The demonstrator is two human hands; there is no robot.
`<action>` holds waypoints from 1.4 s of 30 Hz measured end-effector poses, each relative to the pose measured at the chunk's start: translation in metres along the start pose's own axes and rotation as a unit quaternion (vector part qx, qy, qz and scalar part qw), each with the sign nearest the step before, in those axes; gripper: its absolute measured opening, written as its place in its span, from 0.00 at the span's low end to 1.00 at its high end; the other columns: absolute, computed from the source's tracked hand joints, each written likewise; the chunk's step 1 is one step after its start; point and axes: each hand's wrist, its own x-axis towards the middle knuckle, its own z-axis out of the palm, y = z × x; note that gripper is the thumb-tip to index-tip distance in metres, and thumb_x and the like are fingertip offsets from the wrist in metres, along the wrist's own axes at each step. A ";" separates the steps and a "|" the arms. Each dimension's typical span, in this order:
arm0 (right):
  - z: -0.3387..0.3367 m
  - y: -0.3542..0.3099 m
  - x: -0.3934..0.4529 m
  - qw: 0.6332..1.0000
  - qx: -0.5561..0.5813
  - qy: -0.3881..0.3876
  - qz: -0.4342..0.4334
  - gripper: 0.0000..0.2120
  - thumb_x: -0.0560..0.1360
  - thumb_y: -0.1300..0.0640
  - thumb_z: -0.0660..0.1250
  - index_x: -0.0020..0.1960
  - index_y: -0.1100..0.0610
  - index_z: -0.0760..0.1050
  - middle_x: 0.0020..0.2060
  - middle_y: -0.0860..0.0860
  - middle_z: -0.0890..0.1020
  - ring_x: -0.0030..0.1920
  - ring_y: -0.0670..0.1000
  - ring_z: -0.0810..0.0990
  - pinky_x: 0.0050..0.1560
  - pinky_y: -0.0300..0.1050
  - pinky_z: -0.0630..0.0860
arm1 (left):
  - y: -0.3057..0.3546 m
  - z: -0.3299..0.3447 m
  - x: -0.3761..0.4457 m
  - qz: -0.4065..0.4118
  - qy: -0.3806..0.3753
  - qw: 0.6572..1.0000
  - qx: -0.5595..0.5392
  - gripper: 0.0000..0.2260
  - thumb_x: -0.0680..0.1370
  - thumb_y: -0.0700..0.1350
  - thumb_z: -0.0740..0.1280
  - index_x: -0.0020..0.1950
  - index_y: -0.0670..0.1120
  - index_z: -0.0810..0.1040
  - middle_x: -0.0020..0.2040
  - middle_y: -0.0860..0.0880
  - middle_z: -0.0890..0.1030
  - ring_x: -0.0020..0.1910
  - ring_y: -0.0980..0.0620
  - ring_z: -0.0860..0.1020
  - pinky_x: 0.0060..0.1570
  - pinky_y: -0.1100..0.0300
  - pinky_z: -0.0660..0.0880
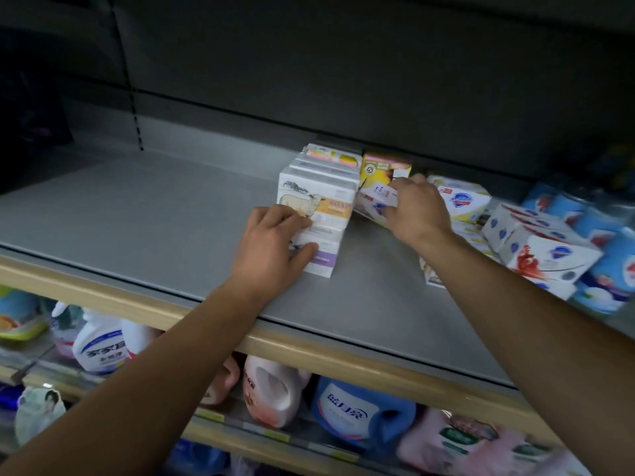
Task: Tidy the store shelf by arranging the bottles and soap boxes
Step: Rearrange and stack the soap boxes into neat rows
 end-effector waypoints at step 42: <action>-0.024 0.055 -0.173 0.823 0.523 -0.119 0.188 0.32 0.65 0.28 0.58 0.40 0.56 0.83 0.34 0.55 0.85 0.26 0.50 0.79 0.24 0.38 0.69 | 0.104 0.004 -0.046 -0.178 -0.168 0.903 -0.352 0.14 0.77 0.57 0.68 0.33 0.54 0.78 0.24 0.48 0.75 0.23 0.52 0.71 0.24 0.62 0.68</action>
